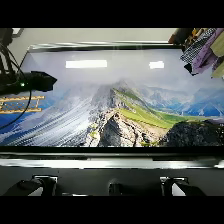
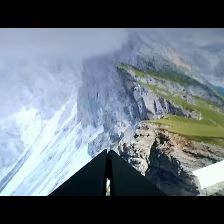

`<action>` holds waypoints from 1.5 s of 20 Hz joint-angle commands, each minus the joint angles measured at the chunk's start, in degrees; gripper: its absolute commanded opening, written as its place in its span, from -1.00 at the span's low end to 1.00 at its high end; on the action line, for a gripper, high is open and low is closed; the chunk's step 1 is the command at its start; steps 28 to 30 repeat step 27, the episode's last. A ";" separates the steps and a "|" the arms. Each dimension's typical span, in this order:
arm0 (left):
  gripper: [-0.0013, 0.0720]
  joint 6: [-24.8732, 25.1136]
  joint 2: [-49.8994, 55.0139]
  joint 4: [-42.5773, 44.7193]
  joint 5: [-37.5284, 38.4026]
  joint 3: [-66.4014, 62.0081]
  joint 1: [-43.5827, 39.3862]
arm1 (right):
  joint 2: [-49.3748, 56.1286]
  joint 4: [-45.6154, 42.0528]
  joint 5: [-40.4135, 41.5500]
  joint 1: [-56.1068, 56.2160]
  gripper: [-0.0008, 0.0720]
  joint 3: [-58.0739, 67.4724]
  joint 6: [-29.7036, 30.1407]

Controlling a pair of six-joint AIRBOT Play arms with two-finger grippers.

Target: Fold the clothes and pants, and hang the long-sleeved shirts on hangers.

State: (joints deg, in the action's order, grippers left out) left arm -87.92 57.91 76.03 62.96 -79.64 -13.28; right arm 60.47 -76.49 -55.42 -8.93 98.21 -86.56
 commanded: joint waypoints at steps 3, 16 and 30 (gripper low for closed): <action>-0.91 -0.48 -3.34 5.86 3.45 6.95 0.02 | 4.22 -6.25 -25.44 17.07 -0.90 -7.96 7.34; -0.90 -0.42 -7.43 11.63 2.82 15.28 -0.02 | 1.79 -5.03 -29.97 17.75 -0.90 -17.40 4.90; -0.90 -0.42 -7.43 11.63 2.82 15.28 -0.02 | 1.79 -5.03 -29.97 17.75 -0.90 -17.40 4.90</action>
